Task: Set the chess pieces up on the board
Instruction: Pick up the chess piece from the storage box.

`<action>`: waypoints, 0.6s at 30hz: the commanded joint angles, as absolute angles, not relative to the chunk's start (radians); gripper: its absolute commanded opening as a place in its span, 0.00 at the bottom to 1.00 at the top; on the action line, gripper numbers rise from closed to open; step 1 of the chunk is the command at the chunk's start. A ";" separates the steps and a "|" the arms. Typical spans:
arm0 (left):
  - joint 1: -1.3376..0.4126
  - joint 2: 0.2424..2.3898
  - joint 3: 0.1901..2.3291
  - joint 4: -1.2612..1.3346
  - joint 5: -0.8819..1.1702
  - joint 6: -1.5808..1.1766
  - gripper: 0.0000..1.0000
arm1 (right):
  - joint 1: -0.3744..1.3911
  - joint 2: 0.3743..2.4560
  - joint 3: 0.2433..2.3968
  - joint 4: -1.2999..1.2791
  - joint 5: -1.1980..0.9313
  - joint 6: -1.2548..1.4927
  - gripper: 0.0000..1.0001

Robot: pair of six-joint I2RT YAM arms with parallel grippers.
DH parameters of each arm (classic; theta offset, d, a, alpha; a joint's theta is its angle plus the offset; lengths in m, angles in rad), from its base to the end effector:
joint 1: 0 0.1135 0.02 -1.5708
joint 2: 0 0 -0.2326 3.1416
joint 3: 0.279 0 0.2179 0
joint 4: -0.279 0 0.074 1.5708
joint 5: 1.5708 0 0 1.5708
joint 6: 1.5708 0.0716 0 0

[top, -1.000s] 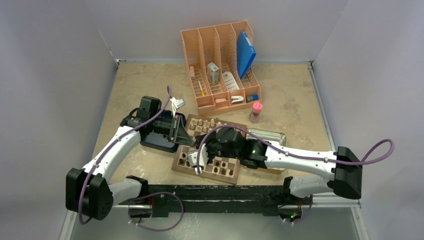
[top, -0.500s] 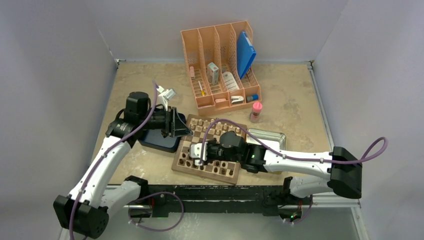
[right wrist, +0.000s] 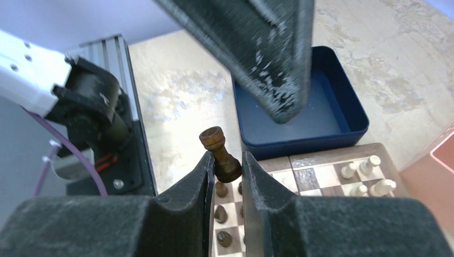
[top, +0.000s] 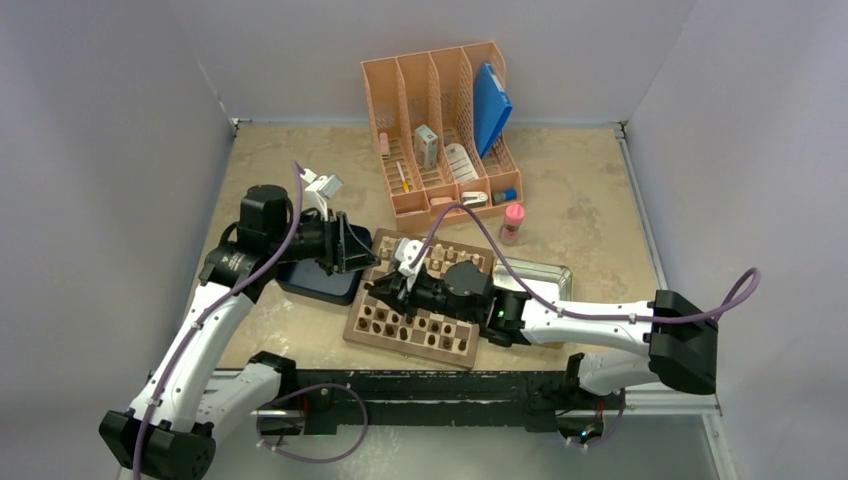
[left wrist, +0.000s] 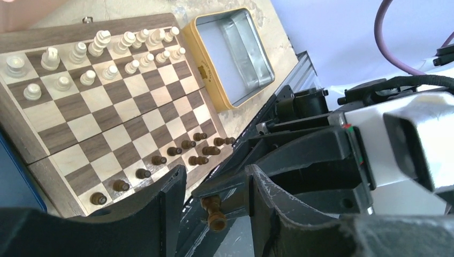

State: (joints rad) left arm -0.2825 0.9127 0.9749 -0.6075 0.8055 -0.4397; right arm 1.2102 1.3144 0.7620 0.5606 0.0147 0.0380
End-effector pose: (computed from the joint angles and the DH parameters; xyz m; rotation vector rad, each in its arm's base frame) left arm 0.1669 -0.1022 0.3063 0.3415 2.1599 -1.2704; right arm 0.1126 0.2957 0.2809 -0.9006 1.3785 0.9603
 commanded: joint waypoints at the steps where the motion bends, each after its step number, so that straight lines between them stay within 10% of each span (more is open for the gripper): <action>1: -0.283 0.917 1.025 -0.644 0.812 -0.387 0.43 | 1.205 1.290 0.745 0.703 0.082 0.219 0.00; 18: -0.283 0.942 1.018 -0.658 0.816 -0.379 0.39 | 1.168 1.296 0.742 0.708 0.129 0.323 0.00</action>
State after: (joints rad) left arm -0.2825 0.9306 0.9913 -0.6777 0.8051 -0.4000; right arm 1.1702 1.3144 0.7391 0.6407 0.1146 0.2867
